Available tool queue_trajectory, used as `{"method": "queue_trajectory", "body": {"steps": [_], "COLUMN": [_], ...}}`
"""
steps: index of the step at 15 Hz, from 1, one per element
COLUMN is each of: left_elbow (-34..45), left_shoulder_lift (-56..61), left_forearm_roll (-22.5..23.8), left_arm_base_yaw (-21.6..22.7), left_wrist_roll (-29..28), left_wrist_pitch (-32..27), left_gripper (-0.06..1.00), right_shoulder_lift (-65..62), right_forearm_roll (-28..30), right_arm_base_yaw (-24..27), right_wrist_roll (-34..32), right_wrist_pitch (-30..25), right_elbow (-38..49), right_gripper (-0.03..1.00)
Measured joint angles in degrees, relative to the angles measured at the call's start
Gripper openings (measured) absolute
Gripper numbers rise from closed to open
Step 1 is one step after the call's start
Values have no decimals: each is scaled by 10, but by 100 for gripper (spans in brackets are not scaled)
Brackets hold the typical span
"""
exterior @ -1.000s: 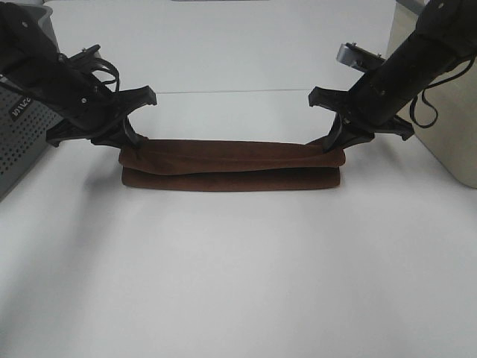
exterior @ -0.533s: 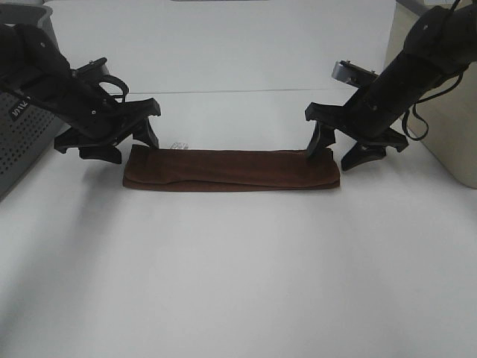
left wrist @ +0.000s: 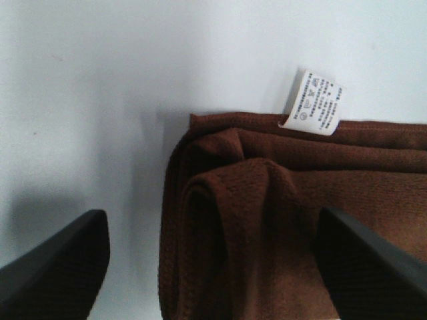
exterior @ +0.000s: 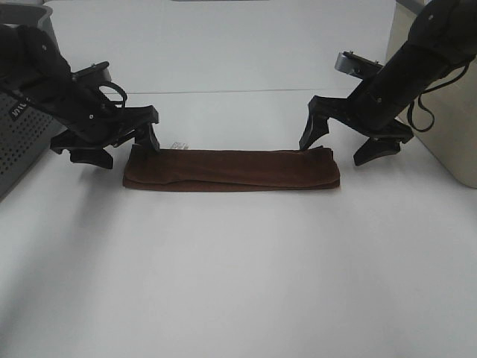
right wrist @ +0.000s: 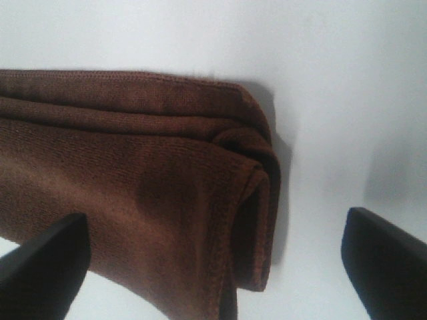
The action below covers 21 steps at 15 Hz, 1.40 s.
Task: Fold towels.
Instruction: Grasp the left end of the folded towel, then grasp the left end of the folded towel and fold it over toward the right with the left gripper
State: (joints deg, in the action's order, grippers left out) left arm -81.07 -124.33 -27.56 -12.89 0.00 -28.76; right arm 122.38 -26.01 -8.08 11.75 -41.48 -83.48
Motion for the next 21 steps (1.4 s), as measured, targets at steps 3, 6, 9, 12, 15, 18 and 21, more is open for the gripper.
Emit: {"method": "queue_trajectory", "body": {"steps": [3,6,9,12,15,18,21], "left_elbow": [-3,-3,-3,-3,-9,-37,-125], "left_shoulder_lift": [-23,-30,-34,-34,4,52,67], "left_forearm_roll": [-25,-37,-41,-40,28,115,109], "left_arm_base_yaw": [0,0,0,0,11,28,-5], "left_wrist_roll": [0,0,0,0,-18,-83,-121], "left_wrist_pitch": [2,5,15,15,-18,-93,-179], "left_gripper": [74,50,13,7,7,7,7], "right_shoulder_lift": [0,0,0,0,0,0,-30], "right_forearm_roll": [1,1,1,1,1,1,0], "right_arm_base_yaw": [0,0,0,0,0,0,0], "right_wrist_roll": [-1,-1,-1,-1,-1,-1,-1], "right_wrist_pitch": [0,0,0,0,-5,-18,-31], "right_elbow": [0,0,0,0,0,0,0], "right_gripper": [96,96,96,96,96,96,96]}}
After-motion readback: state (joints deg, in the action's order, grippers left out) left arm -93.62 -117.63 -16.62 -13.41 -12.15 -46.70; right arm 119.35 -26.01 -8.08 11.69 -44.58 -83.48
